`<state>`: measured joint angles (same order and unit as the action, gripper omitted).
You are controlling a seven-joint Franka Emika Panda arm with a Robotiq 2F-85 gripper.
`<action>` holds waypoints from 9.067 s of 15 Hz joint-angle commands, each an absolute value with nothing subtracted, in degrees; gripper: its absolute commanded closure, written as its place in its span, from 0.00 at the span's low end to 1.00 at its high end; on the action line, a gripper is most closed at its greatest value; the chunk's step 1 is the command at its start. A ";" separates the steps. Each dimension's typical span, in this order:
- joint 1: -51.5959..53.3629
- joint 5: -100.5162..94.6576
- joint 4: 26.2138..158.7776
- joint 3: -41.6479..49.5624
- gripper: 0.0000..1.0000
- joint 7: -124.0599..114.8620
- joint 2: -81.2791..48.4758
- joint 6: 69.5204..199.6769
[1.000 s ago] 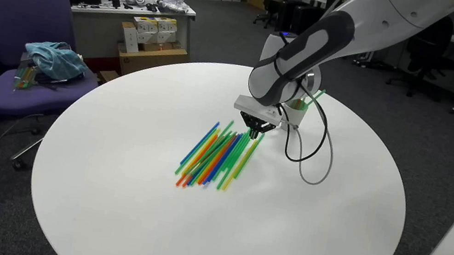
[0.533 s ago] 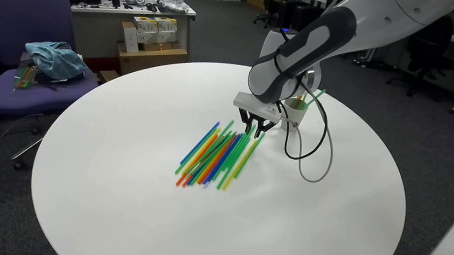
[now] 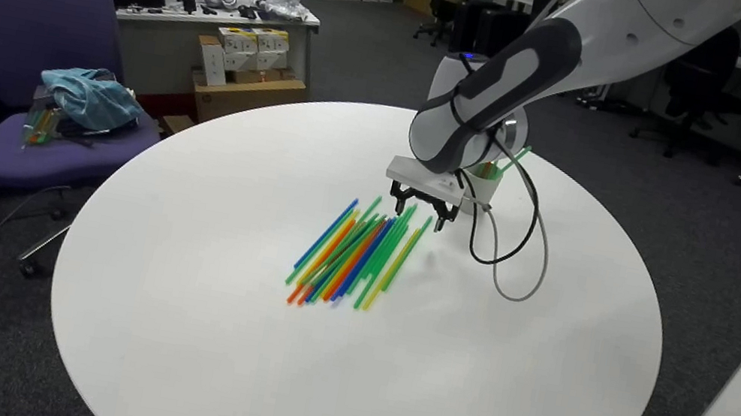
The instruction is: Put the straws inside the mug
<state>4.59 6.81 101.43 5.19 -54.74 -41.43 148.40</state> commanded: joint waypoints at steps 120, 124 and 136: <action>4.69 -89.44 104.43 3.73 1.00 -122.15 -27.38 106.54; 4.47 -89.44 103.59 3.41 1.00 -121.99 -26.50 106.37; 3.71 -89.62 100.75 3.70 1.00 -122.53 -28.95 105.47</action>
